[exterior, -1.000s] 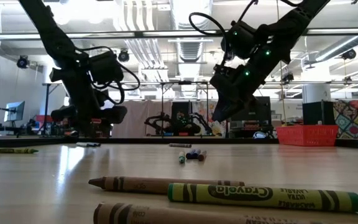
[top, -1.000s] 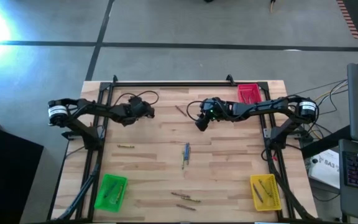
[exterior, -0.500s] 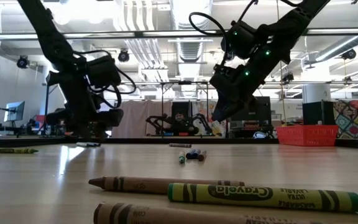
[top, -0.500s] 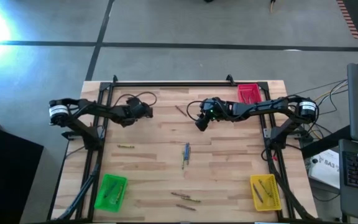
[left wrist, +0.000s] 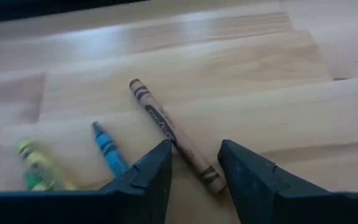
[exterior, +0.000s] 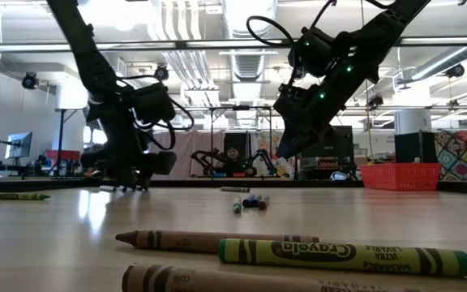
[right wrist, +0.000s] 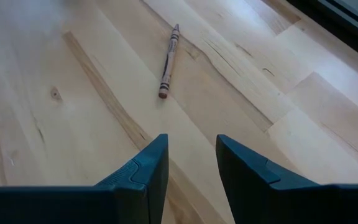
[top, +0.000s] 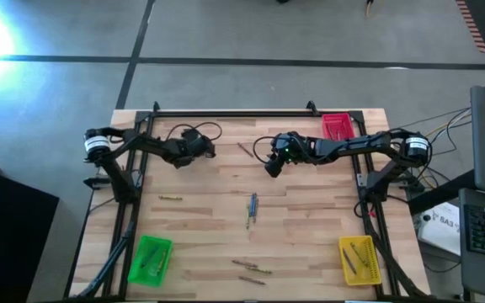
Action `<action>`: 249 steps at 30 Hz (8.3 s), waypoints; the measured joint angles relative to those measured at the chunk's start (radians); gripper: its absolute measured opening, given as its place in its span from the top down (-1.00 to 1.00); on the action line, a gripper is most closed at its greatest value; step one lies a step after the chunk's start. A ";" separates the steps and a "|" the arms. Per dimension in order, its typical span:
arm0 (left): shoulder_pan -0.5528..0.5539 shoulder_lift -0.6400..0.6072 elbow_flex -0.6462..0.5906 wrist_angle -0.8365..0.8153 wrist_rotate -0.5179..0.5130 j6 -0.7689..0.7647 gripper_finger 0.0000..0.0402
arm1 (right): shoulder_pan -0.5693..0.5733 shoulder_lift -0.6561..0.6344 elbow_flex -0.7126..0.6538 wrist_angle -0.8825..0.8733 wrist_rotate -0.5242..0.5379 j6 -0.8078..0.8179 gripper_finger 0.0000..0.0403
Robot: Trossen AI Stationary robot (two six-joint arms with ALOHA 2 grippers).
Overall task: Sort crayons
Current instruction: Put the brown crayon into the yellow bin, then put the blue crayon into the red bin
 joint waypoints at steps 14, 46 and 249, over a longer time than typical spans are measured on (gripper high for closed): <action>-0.002 0.026 0.078 -0.013 0.085 0.158 0.87 | 0.000 -0.001 0.000 -0.001 0.000 -0.006 0.38; -0.154 -0.239 -0.412 1.111 0.431 0.537 1.00 | 0.057 -0.102 -0.031 -0.003 0.157 -0.005 0.38; -0.340 -0.127 -0.069 0.619 0.579 0.727 0.41 | 0.669 -0.074 0.210 -0.733 0.306 0.732 0.17</action>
